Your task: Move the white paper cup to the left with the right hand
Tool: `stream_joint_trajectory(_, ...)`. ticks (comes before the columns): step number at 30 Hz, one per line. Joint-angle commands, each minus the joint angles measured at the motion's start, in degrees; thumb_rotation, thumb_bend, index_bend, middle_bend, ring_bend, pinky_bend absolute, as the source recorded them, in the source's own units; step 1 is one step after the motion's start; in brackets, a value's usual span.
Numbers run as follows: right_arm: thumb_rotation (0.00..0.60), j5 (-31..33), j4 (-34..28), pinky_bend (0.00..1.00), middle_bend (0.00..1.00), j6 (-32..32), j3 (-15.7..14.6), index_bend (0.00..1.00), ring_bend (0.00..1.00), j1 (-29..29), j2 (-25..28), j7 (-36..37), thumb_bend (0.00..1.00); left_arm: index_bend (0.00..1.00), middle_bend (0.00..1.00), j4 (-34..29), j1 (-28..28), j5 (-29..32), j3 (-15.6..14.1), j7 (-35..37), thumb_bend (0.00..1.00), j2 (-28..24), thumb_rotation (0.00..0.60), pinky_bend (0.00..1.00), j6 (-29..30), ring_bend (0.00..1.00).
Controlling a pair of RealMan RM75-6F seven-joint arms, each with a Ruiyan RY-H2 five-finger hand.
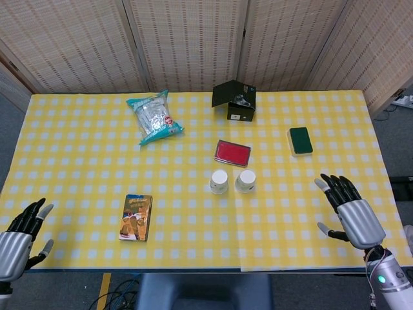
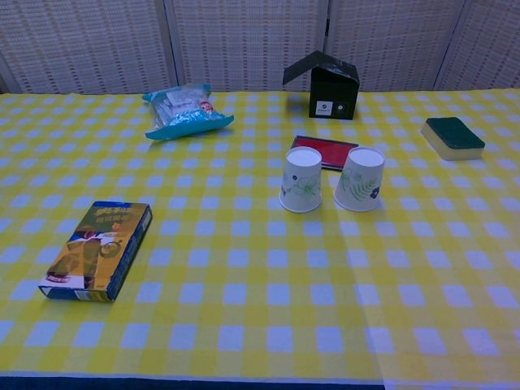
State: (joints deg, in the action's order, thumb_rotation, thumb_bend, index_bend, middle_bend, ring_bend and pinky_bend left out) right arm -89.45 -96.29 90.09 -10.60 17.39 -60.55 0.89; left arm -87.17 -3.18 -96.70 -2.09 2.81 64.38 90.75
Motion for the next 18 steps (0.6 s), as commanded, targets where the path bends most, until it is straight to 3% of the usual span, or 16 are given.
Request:
stream_joint_trajectory(1,0.600,-2.80,5.64,0.00,0.00,3.80,-1.13,0.00,0.00,-5.25,-4.08,0.51,0.20,0.00,0.00,-0.02,0.06,-0.63,-0.33,-0.46,0.38,0.17,0.600,0.20,0.28,0.06)
stream_joint_trajectory(5,0.600,-2.32,8.14,0.00,0.00,2.52,-0.38,0.00,0.00,-6.52,-5.56,1.06,0.20,0.00,0.00,-0.28,0.39,-1.31,-0.63,-1.04,0.38,0.15,0.600,0.20,1.02,0.06)
stream_joint_trajectory(18,0.600,-1.12,7.27,0.00,0.00,-3.17,2.78,0.00,0.00,-6.77,-5.59,-0.44,0.20,0.00,0.00,-0.28,0.40,-0.30,-0.52,-1.63,0.38,0.26,0.600,0.20,0.25,0.06)
